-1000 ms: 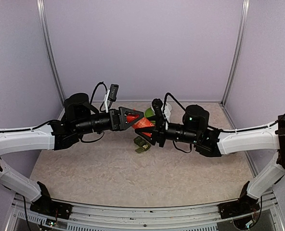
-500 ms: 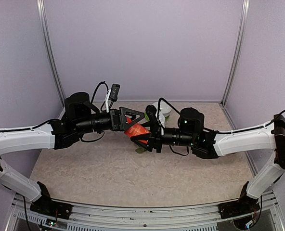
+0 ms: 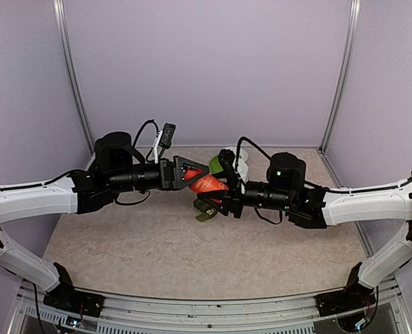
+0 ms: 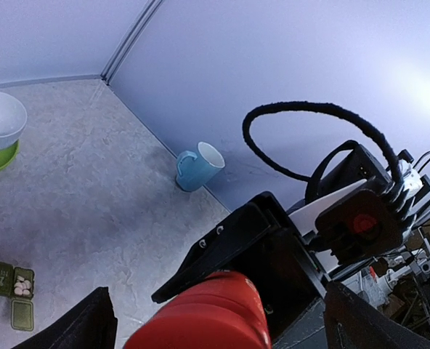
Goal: Sort the pills into containers
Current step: Screw the lid of the pill bottle onto the pill bottle.
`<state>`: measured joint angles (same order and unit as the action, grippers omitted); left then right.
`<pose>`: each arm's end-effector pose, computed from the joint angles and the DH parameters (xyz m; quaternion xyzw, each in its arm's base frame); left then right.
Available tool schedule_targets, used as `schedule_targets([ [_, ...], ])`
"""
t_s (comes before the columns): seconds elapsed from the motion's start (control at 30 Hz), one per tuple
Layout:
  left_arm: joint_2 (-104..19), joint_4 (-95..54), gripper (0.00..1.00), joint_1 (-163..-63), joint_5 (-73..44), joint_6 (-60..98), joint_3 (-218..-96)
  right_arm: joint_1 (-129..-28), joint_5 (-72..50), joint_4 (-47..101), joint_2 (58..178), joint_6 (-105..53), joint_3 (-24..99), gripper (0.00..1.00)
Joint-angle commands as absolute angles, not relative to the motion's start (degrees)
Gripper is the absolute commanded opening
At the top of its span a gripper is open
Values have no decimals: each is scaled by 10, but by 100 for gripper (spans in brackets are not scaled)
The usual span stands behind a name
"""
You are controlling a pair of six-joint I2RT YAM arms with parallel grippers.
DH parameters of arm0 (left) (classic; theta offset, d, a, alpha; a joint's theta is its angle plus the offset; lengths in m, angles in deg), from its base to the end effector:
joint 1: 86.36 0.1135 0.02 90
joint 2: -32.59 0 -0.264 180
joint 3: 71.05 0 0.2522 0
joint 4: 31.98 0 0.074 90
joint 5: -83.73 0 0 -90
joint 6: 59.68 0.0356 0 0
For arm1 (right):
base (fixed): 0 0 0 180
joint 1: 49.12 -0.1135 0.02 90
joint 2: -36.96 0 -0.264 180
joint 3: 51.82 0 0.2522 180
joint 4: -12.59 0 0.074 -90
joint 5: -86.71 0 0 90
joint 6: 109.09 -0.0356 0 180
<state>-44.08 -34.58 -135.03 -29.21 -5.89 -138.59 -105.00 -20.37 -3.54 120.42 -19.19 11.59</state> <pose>0.1971 -0.2451 0.3182 0.2110 0.7126 -0.5498 0.3813 0.1790 0.2829 0.2819 -0.4277 0.5914 0.4126 0.5451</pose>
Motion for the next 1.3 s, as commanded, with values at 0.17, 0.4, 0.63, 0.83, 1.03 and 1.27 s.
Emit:
schedule_targets([
  [0.17,-420,-275,86,-1346,-303,-59,-1433,-1053,-145,1,1178,-121,124,20],
  [0.4,-421,-261,74,-1341,-311,-74,-1434,-1052,-129,-1,1171,-109,115,20],
  [0.63,-419,-301,50,-1337,-337,-71,-1422,-1050,-143,-11,1172,-131,113,20],
  [0.83,-414,-366,50,-1336,-369,-44,-1396,-1038,-208,-48,1180,-238,105,20],
  [1.03,-413,-401,49,-1348,-396,-12,-1382,-1018,-295,-131,1190,-426,87,20],
  [1.27,-407,-438,49,-1362,-406,13,-1366,-1006,-361,-288,1214,-625,53,21],
])
